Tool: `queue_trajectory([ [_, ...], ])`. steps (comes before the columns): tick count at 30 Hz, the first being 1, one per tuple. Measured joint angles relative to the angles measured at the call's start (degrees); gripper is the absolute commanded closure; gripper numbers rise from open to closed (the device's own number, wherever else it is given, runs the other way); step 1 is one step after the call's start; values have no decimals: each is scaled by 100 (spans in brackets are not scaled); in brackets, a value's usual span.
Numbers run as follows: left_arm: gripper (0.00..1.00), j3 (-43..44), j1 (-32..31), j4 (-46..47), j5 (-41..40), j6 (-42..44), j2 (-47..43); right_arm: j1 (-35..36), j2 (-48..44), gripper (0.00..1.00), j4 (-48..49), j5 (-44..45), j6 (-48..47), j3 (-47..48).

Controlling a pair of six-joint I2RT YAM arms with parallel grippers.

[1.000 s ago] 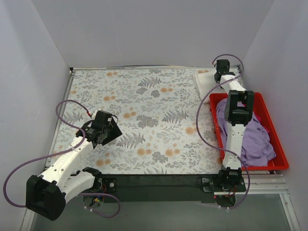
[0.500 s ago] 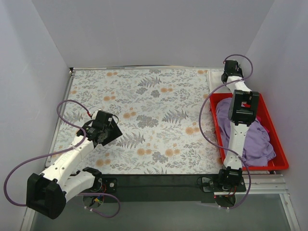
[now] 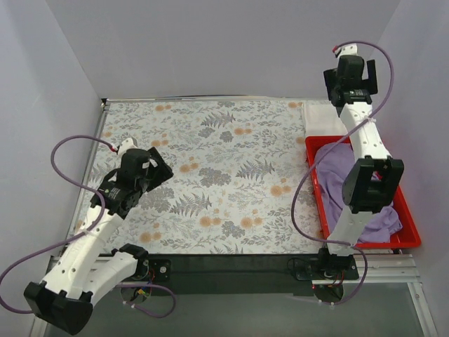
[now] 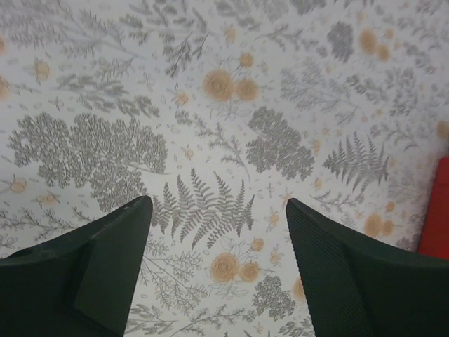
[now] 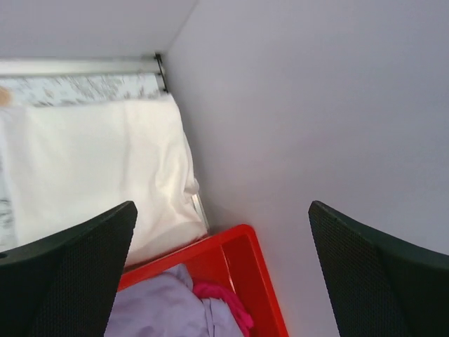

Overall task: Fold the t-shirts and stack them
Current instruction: Neatly place the folded tshirt to the corner

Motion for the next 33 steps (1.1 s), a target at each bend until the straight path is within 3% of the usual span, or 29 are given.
queue_trajectory([
  [4, 20, 577, 0, -33, -404, 267, -361, 310, -1287, 2, -374, -367, 385, -9],
  [5, 12, 673, 0, -35, -516, 341, -463, 341, -1606, 2, -505, -503, 540, -31],
  [7, 8, 815, 0, -33, -693, 487, -697, 328, -2378, 2, -621, -804, 872, -330],
  [8, 2, 868, 0, -31, -782, 557, -822, 310, -2822, 2, -654, -960, 1023, -614],
  [13, 2, 973, -35, -68, -1244, 782, -1478, 256, -5077, 2, -929, -1591, 1526, -2177],
  [21, 2, 975, -44, 238, -1541, 1432, -2677, 256, -7912, 2, -1305, -2229, 1818, -4207],
  [26, 2, 940, -44, 472, -1742, 1639, -3086, 256, -8867, 2, -1390, -2293, 1976, -4527],
  [33, 2, 619, -44, 859, -1888, 1690, -3244, 256, -8988, 2, -1440, -2352, 2168, -4524],
])
